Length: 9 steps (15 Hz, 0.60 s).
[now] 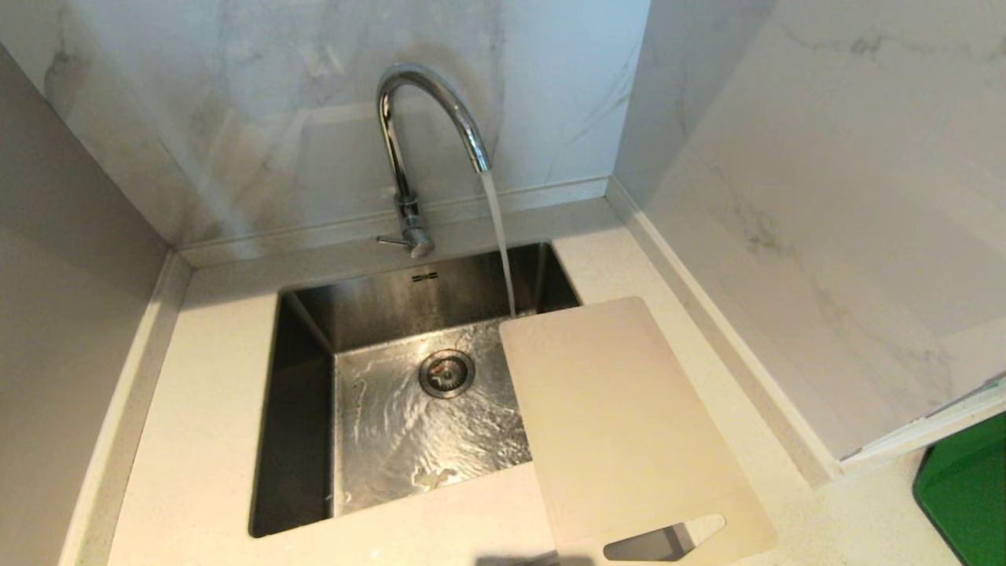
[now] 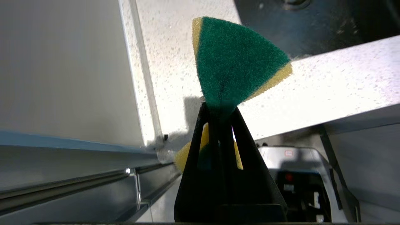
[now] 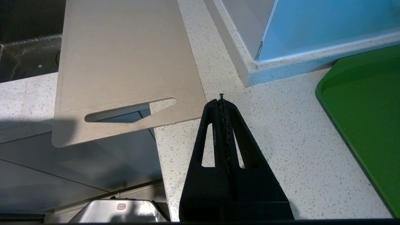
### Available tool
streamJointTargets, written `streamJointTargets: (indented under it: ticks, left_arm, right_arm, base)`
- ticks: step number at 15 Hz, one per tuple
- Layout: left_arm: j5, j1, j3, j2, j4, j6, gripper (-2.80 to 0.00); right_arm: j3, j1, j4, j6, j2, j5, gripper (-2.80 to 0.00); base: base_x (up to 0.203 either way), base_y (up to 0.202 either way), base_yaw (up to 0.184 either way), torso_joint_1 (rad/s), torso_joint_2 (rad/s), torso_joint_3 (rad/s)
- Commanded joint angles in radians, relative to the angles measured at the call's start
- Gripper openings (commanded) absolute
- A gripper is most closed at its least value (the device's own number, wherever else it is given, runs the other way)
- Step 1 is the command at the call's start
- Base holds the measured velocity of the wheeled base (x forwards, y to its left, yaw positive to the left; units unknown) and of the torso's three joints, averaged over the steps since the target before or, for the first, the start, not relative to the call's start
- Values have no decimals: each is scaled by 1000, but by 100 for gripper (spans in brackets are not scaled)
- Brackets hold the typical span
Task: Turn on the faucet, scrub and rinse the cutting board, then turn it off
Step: Pick up the cutting board
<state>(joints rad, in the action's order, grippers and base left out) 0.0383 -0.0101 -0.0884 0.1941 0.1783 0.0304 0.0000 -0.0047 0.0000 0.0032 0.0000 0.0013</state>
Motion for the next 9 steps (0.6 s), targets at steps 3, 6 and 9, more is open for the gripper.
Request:
streamJointTargets:
  ticks: [3, 6, 9]
  left_arm:
    - [-15, 15, 15, -197, -3, -15, -280]
    - [-20, 15, 25, -196, -28, -13, -280]
    - [-18, 15, 28, -196, -30, -24, -280]
  right_arm:
    - [0, 0, 0, 0, 0, 0, -280]
    - [2, 0, 0, -1, 0, 0, -280]
    - [1, 0, 0, -2, 0, 0, -280]
  base:
    - [0, 0, 0, 0, 0, 0]
    - [0, 0, 0, 0, 0, 0]
    - [0, 0, 0, 0, 0, 0]
